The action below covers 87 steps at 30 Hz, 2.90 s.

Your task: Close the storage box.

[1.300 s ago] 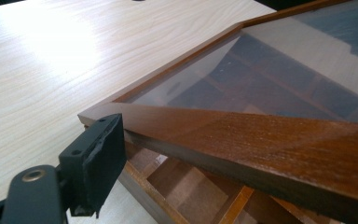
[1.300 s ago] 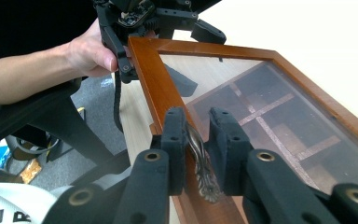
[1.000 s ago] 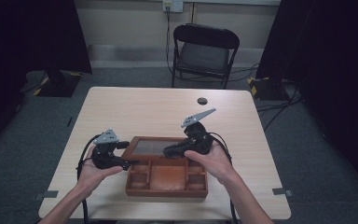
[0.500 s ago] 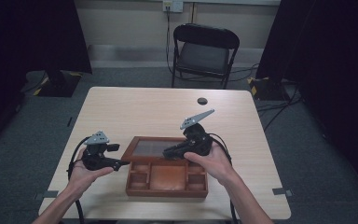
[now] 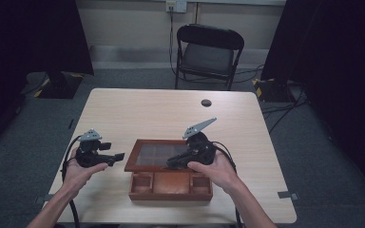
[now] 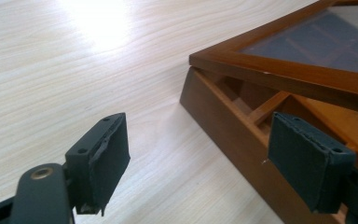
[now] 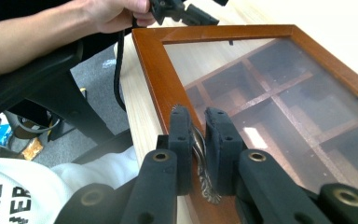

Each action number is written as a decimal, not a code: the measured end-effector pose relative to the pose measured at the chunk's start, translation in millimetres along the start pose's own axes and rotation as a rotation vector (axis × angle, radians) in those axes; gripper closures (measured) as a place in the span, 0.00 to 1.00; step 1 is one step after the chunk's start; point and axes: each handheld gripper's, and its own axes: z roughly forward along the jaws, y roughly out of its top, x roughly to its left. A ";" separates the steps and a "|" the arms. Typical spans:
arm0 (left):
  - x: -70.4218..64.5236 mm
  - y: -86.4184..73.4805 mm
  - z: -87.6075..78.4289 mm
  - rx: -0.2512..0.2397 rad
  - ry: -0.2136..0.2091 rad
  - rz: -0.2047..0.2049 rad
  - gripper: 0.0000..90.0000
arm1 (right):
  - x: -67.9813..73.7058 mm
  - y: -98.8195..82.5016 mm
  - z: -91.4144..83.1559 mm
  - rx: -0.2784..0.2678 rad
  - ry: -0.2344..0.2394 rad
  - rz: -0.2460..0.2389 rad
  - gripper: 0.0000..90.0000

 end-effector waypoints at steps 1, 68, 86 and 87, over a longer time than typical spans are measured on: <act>1.0 -0.1 0.4 0.005 0.005 0.009 0.23 | 0.8 -1.0 0.8 0.003 -0.003 0.000 0.91; 29.9 -16.1 21.0 0.215 0.167 -0.049 0.19 | -92.2 -146.1 -75.0 -0.096 -0.601 0.464 0.16; 40.3 -50.0 30.2 0.144 0.267 -0.023 0.08 | -119.8 -194.5 -53.4 -0.068 -0.959 0.485 0.03; 41.0 -53.5 31.8 0.120 0.263 -0.013 0.03 | -120.3 -196.1 -52.1 -0.084 -0.961 0.479 0.00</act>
